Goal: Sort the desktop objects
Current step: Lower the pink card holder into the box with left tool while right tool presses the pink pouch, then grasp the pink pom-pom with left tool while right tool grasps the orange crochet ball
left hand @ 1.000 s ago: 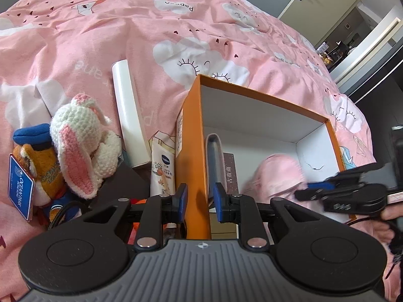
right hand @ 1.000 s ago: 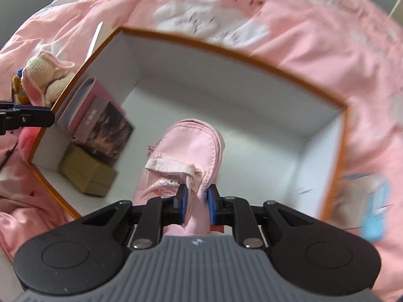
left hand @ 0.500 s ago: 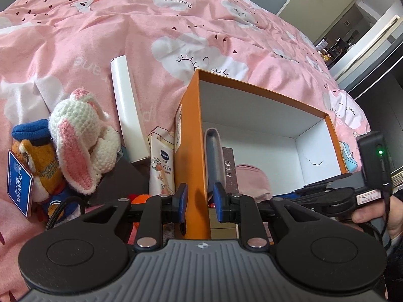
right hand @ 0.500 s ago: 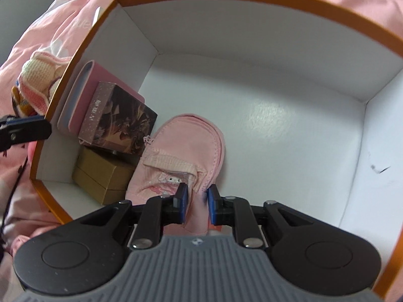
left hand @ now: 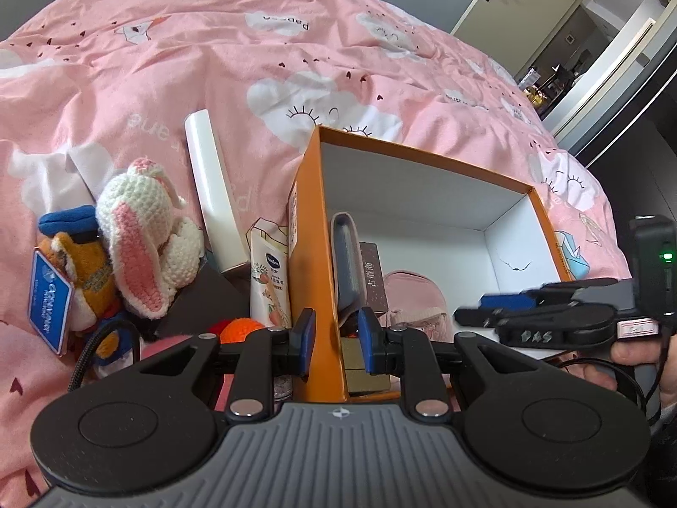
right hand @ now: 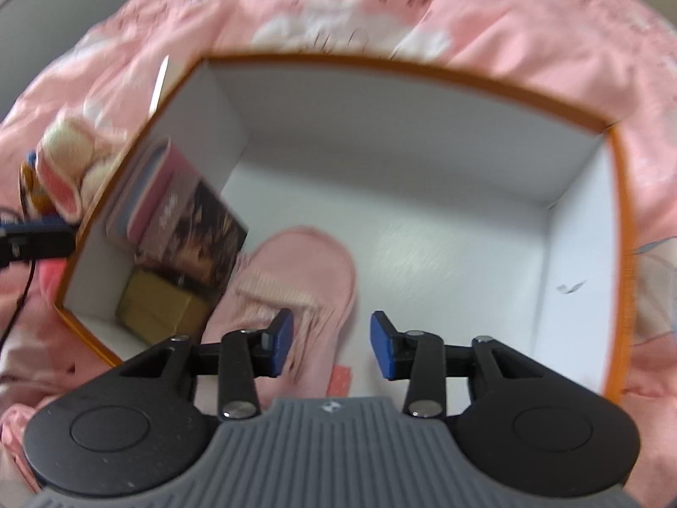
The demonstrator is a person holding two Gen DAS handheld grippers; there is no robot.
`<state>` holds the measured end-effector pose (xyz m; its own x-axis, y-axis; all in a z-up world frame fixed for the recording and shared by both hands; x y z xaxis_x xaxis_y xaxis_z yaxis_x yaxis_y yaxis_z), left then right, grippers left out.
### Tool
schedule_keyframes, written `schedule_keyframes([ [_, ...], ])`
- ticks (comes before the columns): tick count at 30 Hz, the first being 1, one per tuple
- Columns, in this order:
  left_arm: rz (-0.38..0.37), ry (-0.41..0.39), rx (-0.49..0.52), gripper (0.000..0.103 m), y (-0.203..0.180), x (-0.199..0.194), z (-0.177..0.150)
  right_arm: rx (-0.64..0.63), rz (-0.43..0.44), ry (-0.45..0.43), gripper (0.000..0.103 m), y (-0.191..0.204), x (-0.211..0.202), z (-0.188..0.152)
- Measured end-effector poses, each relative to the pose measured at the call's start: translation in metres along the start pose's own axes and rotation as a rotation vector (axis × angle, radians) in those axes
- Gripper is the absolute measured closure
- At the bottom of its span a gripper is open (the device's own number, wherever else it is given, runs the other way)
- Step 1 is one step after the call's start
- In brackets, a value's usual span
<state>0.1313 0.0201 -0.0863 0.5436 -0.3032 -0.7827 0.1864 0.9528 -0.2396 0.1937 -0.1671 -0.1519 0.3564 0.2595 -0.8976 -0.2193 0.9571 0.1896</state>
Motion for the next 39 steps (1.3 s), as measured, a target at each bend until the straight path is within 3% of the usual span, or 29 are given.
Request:
schedule_keyframes([
  [6, 0.009, -0.019, 0.009, 0.079, -0.003, -0.013, -0.001, 0.009, 0.075, -0.217, 0.047, 0.02, -0.043, 0.008],
  [8, 0.017, -0.018, 0.008, 0.079, -0.002, -0.016, -0.003, 0.0, 0.123, -0.258, 0.046, 0.034, -0.053, 0.009],
  [10, 0.027, -0.012, 0.009, 0.079, 0.0, -0.02, -0.006, -0.014, 0.168, -0.282, 0.035, 0.052, -0.057, 0.007],
  [13, 0.046, -0.01, 0.004, 0.079, 0.009, -0.028, -0.011, -0.052, 0.227, -0.322, 0.035, 0.081, -0.063, 0.005],
  [19, 0.097, 0.012, 0.003, 0.078, 0.037, -0.045, -0.024, -0.159, 0.288, -0.292, 0.035, 0.134, -0.052, -0.009],
  [23, 0.139, 0.031, -0.003, 0.077, 0.056, -0.049, -0.034, -0.282, 0.271, -0.279, 0.036, 0.161, -0.04, -0.02],
  [28, 0.149, 0.041, 0.0, 0.075, 0.07, -0.052, -0.038, -0.377, 0.282, -0.23, 0.046, 0.179, -0.027, -0.026],
  [34, 0.137, 0.063, 0.098, 0.073, 0.068, -0.043, -0.034, -0.485, 0.265, -0.181, 0.055, 0.187, -0.017, -0.023],
  [39, 0.122, 0.107, 0.176, 0.064, 0.067, -0.028, -0.035, -0.527, 0.254, -0.171, 0.055, 0.188, -0.017, -0.013],
])
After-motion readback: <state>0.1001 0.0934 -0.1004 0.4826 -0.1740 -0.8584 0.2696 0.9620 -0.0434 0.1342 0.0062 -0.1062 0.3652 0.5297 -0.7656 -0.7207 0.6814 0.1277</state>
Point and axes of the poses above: each gripper's, at about its wrist camera, not at the fingertips, and x roughly the way its jaws point, y to its left, z to its top, the point moved 10 cm from there along x, roughly the way its jaws point, and after that the axes turned 14 degrees about x, right-handed, at the moved point
